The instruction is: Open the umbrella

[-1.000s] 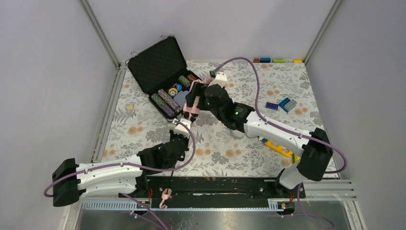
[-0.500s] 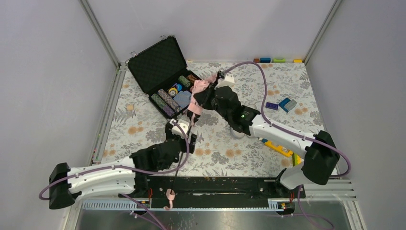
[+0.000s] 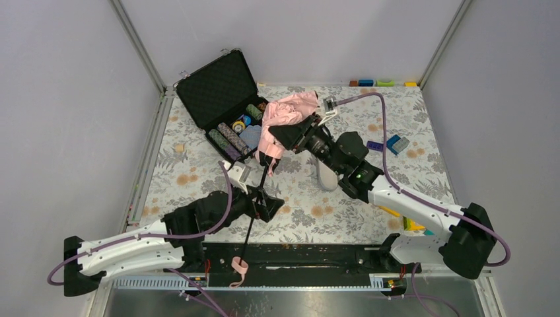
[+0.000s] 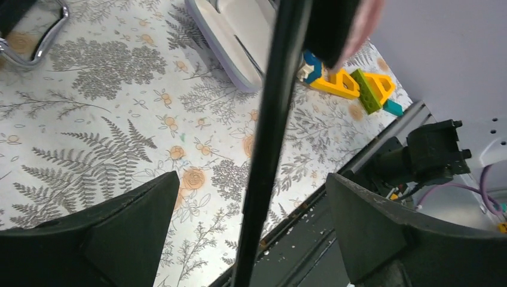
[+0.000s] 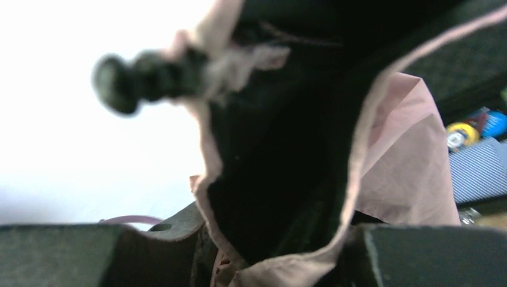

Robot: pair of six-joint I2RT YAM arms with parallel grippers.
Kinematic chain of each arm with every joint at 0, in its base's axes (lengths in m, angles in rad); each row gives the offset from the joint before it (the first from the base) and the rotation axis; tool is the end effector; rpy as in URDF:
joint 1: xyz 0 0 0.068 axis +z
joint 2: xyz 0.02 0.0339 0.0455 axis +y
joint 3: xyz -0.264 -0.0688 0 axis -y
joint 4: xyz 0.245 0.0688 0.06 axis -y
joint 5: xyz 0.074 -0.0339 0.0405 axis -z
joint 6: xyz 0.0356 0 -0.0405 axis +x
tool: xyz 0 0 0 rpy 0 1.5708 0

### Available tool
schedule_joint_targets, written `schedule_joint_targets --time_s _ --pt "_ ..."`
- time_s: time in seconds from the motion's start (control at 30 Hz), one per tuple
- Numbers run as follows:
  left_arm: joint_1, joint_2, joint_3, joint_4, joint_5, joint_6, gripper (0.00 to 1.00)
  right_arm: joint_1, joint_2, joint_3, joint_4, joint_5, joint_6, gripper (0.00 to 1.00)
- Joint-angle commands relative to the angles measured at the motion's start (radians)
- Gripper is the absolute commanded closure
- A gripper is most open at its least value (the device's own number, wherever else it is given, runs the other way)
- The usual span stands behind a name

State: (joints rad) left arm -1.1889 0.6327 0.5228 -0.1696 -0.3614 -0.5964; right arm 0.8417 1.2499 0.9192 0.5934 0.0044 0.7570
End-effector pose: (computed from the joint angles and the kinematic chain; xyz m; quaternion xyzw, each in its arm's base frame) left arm 0.0714 -0.1441 0.2728 0.1259 0.7830 -0.3709 0.4831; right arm 0.1958 0.2190 0.3697 -0.0240 0.6079 0.5680 0.5543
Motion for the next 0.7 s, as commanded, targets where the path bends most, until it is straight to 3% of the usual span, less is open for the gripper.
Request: schedule_joint_targets --time_s 0.0,0.13,0.3,0.33,0.47,0.63,0.67 --pt "0.006 -0.005 0.007 0.098 0.089 -0.07 0.14 -0.007 -0.05 -0.002 0.27 -0.14 0.011 1.0" --pt "0.006 0.021 -0.017 0.226 0.19 -0.064 0.41 -0.007 -0.041 -0.003 0.324 -0.221 0.006 1.0" --pt "0.006 0.025 -0.015 0.271 0.27 -0.038 0.44 -0.009 -0.036 0.02 0.316 -0.32 -0.021 1.0" --pt "0.006 0.021 -0.022 0.284 0.28 -0.035 0.52 -0.009 -0.036 0.023 0.314 -0.333 -0.025 1.0" --pt "0.006 0.006 -0.044 0.323 0.289 -0.034 1.0 -0.009 -0.045 0.034 0.282 -0.36 -0.06 1.0" --pt "0.006 -0.019 -0.095 0.4 0.195 0.006 1.0 -0.009 -0.071 0.034 0.132 -0.312 -0.146 1.0" --pt "0.006 -0.024 -0.109 0.418 0.156 0.01 1.0 -0.009 -0.081 0.028 0.091 -0.279 -0.156 0.94"
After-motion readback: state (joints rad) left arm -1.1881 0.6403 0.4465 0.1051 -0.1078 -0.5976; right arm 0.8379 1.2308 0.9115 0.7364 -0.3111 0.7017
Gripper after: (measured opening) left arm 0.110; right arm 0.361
